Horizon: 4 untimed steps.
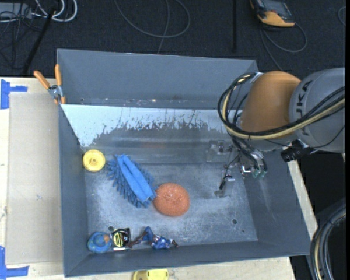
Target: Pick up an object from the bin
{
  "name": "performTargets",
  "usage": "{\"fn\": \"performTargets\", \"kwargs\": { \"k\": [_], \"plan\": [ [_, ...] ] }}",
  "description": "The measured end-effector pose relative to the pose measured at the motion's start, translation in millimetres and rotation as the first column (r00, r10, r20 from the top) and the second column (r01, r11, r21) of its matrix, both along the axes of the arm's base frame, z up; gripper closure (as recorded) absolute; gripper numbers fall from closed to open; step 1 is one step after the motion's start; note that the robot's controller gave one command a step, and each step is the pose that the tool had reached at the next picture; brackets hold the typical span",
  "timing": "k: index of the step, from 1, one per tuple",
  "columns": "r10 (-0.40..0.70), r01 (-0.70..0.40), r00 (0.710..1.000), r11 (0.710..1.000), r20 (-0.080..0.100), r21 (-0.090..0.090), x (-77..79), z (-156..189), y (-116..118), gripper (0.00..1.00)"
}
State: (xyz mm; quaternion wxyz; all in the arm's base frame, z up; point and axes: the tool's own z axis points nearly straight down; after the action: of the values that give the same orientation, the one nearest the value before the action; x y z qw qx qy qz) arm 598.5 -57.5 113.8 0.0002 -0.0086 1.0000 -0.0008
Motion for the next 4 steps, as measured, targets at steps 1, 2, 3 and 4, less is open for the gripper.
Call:
{"fn": "performTargets", "kwargs": {
  "k": [1,2,3,4],
  "plan": [
    [0.039,-0.039,0.999,0.999,0.0,0.005,-4.0,-19.1,29.1,0.0],
    [0.228,-0.228,0.974,0.974,-0.001,0.002,-7.9,-38.9,59.9,1.0],
    [0.32,-0.32,0.947,0.947,-0.001,0.003,-8.9,-44.0,69.1,0.0],
    [0.321,-0.321,0.947,0.947,-0.001,0.002,-8.9,-44.0,68.9,0.0]
  ]
}}
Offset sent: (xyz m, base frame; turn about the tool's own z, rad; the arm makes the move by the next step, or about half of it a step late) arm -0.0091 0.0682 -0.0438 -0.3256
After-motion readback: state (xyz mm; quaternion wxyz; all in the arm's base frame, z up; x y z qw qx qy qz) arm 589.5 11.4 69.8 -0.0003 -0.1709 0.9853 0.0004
